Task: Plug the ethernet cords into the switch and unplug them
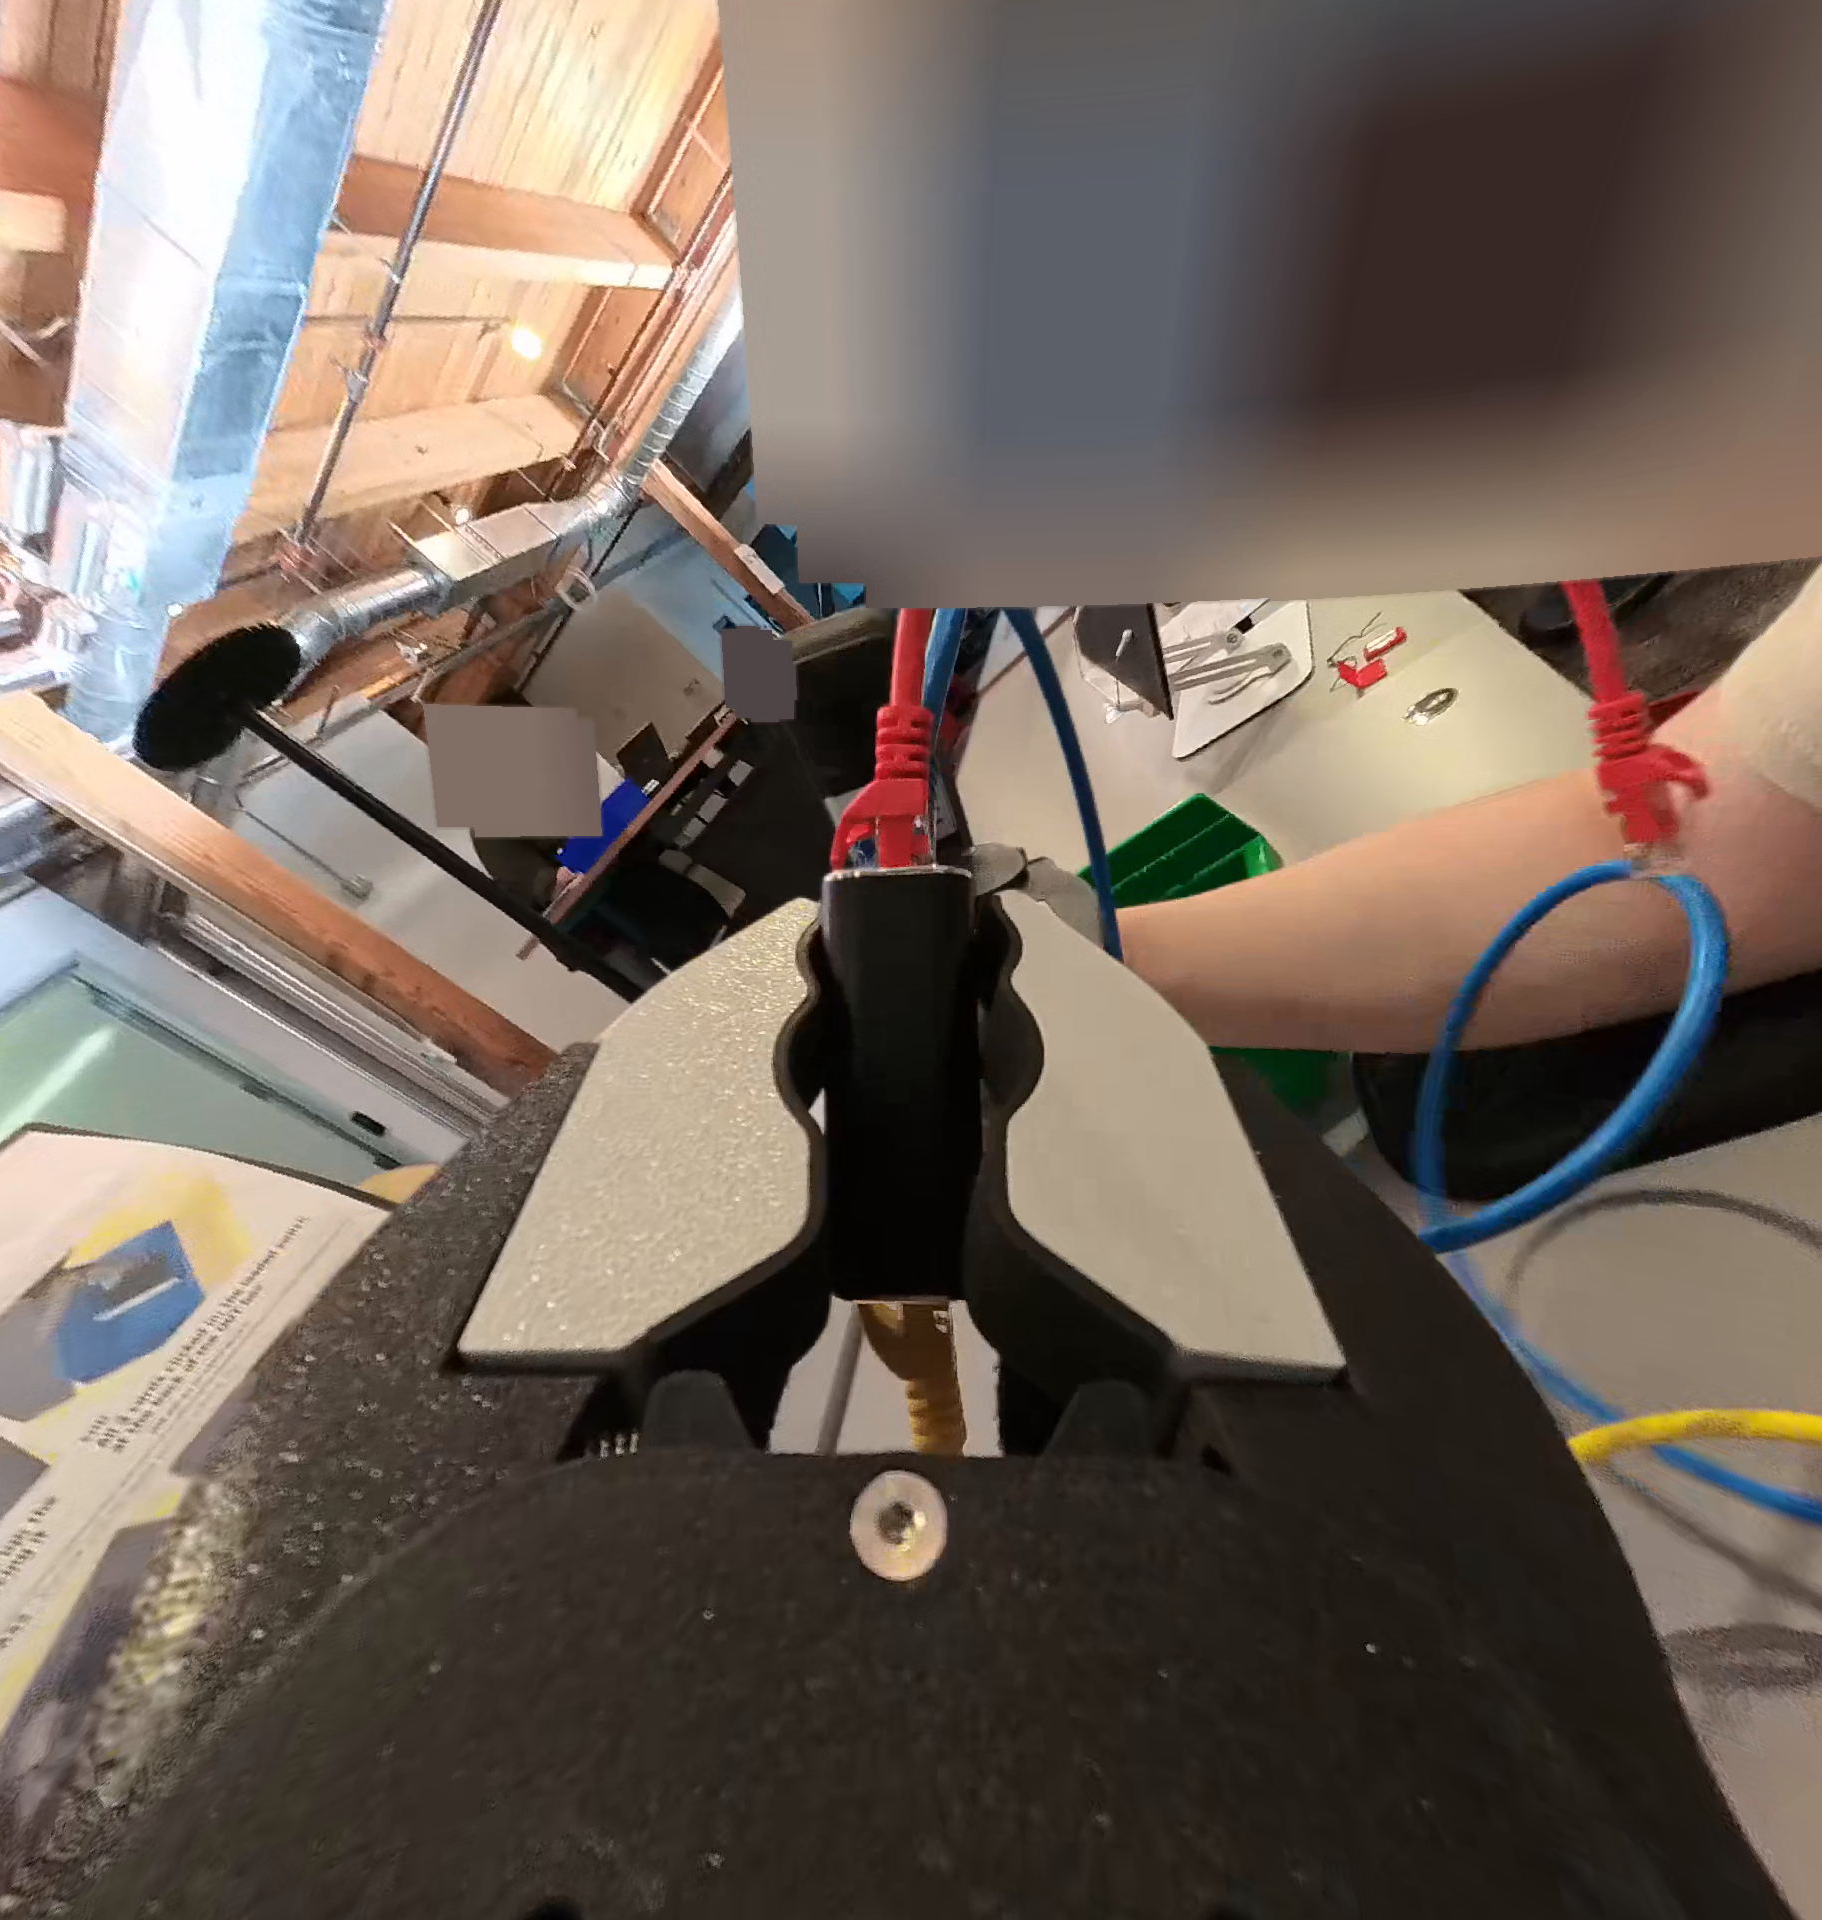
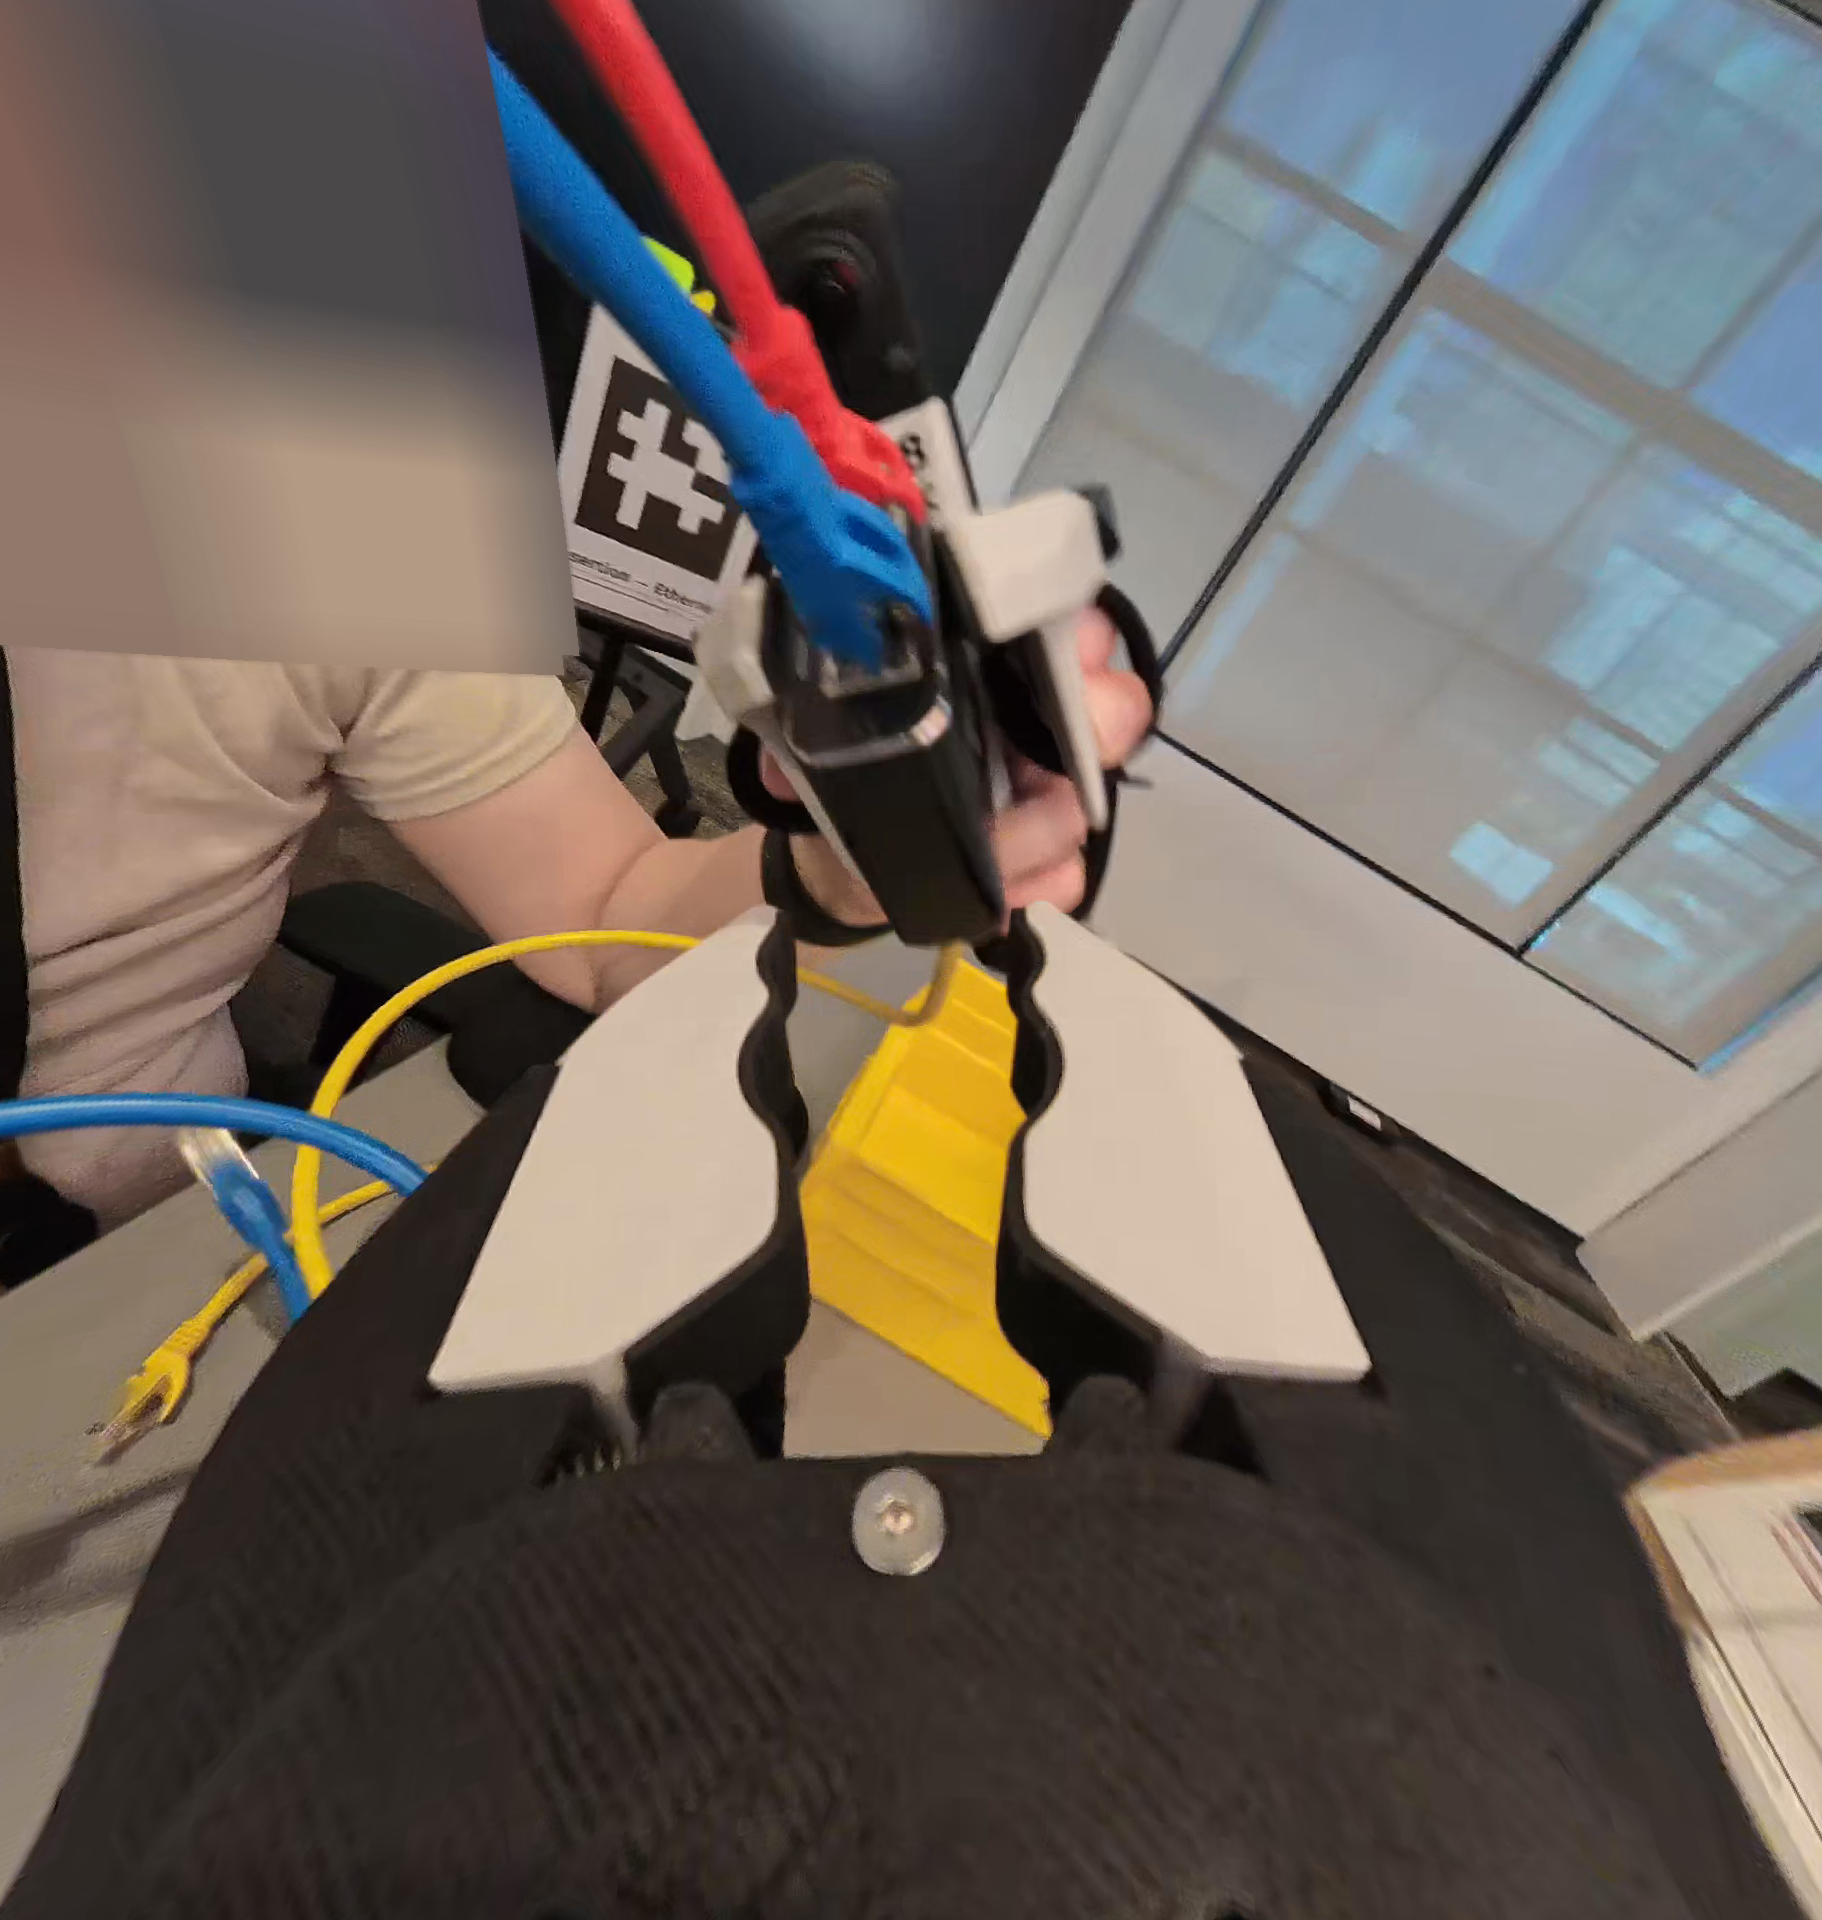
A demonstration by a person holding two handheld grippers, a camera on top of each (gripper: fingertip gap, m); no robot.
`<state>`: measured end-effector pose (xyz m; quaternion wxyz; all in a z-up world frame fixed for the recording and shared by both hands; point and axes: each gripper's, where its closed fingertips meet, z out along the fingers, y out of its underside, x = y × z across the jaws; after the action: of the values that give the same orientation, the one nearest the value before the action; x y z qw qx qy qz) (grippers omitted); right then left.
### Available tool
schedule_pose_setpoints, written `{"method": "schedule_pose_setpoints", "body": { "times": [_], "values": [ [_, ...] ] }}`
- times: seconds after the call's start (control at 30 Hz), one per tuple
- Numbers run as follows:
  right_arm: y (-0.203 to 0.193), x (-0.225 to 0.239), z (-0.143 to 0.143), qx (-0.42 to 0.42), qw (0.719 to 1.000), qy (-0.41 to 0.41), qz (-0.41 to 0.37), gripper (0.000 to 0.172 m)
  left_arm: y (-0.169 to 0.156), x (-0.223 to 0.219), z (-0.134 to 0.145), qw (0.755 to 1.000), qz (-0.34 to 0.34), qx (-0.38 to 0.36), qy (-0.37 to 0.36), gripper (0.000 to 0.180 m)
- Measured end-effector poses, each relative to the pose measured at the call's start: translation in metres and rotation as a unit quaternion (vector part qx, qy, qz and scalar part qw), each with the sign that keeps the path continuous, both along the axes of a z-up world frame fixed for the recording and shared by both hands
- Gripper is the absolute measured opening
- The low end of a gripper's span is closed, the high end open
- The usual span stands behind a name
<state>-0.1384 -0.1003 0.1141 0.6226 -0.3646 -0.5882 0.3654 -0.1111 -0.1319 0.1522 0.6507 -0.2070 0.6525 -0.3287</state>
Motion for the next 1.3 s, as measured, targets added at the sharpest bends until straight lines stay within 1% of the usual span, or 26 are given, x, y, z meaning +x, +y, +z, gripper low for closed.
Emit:
{"method": "schedule_pose_setpoints", "body": {
  "times": [0.07, 0.1, 0.2, 0.23, 0.27, 0.37, 0.47, 0.53, 0.6, 0.67, 0.77, 0.83, 0.9, 0.97, 1.0, 1.03, 1.07, 1.1, 1.13, 1.2, 1.3],
  "values": [
    [-0.003, -0.011, 0.006, 0.016, 1.0, 0.012, -0.011, 0.041, 0.002, 0.0, 0.0, 1.0, -0.002, -0.019, 0.002, 0.026],
    [-0.002, -0.014, 0.008, 0.028, 0.999, 0.019, -0.022, 0.036, 0.003, 0.001, -0.001, 0.999, -0.006, -0.033, 0.009, 0.026],
    [0.0, -0.016, 0.014, 0.041, 0.997, 0.039, -0.045, 0.035, 0.007, -0.001, 0.001, 0.995, -0.028, -0.096, 0.02, 0.026],
    [0.001, -0.016, 0.014, 0.03, 0.998, 0.039, -0.048, 0.033, 0.008, -0.003, 0.002, 0.992, -0.037, -0.116, 0.024, 0.026],
    [0.004, -0.016, 0.014, 0.009, 0.998, 0.038, -0.051, 0.026, 0.008, -0.004, 0.002, 0.988, -0.054, -0.141, 0.034, 0.025],
    [0.015, -0.013, 0.012, -0.031, 0.997, 0.039, -0.065, 0.026, 0.018, -0.004, 0.004, 0.971, -0.065, -0.224, 0.05, 0.025],
    [0.035, -0.001, 0.009, -0.059, 0.992, 0.048, -0.103, 0.026, 0.039, -0.004, 0.008, 0.956, -0.037, -0.286, 0.046, 0.028],
    [0.054, 0.015, 0.008, -0.079, 0.985, 0.059, -0.144, 0.026, 0.06, -0.013, 0.021, 0.949, -0.004, -0.314, 0.008, 0.028],
    [0.071, 0.034, 0.009, -0.101, 0.974, 0.073, -0.192, 0.026, 0.084, -0.029, 0.038, 0.937, 0.035, -0.345, -0.046, 0.023],
    [0.083, 0.051, 0.012, -0.109, 0.962, 0.075, -0.24, 0.026, 0.101, -0.047, 0.047, 0.933, 0.065, -0.348, -0.071, 0.023],
    [0.088, 0.073, 0.024, -0.117, 0.944, 0.084, -0.297, 0.026, 0.117, -0.066, 0.049, 0.94, 0.112, -0.315, -0.074, 0.026],
    [0.086, 0.087, 0.037, -0.118, 0.93, 0.097, -0.334, 0.026, 0.118, -0.073, 0.051, 0.941, 0.115, -0.309, -0.074, 0.028],
    [0.077, 0.098, 0.055, -0.112, 0.922, 0.107, -0.355, 0.026, 0.12, -0.079, 0.055, 0.937, 0.112, -0.32, -0.084, 0.034],
    [0.071, 0.11, 0.077, -0.107, 0.912, 0.118, -0.378, 0.026, 0.12, -0.082, 0.058, 0.934, 0.103, -0.33, -0.092, 0.048],
    [0.07, 0.115, 0.089, -0.106, 0.907, 0.117, -0.39, 0.026, 0.122, -0.082, 0.059, 0.93, 0.101, -0.341, -0.094, 0.051],
    [0.07, 0.12, 0.101, -0.106, 0.902, 0.114, -0.404, 0.026, 0.126, -0.082, 0.059, 0.924, 0.104, -0.355, -0.096, 0.051],
    [0.071, 0.125, 0.114, -0.109, 0.895, 0.107, -0.419, 0.025, 0.13, -0.081, 0.058, 0.917, 0.113, -0.369, -0.097, 0.045],
    [0.072, 0.129, 0.127, -0.111, 0.889, 0.098, -0.433, 0.025, 0.137, -0.08, 0.055, 0.91, 0.132, -0.381, -0.097, 0.04],
    [0.074, 0.133, 0.14, -0.111, 0.882, 0.089, -0.45, 0.025, 0.143, -0.078, 0.05, 0.904, 0.154, -0.388, -0.091, 0.04],
    [0.08, 0.142, 0.166, -0.105, 0.862, 0.064, -0.491, 0.025, 0.151, -0.074, 0.043, 0.897, 0.182, -0.394, -0.081, 0.04],
    [0.087, 0.161, 0.206, -0.089, 0.823, 0.037, -0.56, 0.026, 0.157, -0.07, 0.043, 0.889, 0.195, -0.404, -0.094, 0.04]
  ]
}}
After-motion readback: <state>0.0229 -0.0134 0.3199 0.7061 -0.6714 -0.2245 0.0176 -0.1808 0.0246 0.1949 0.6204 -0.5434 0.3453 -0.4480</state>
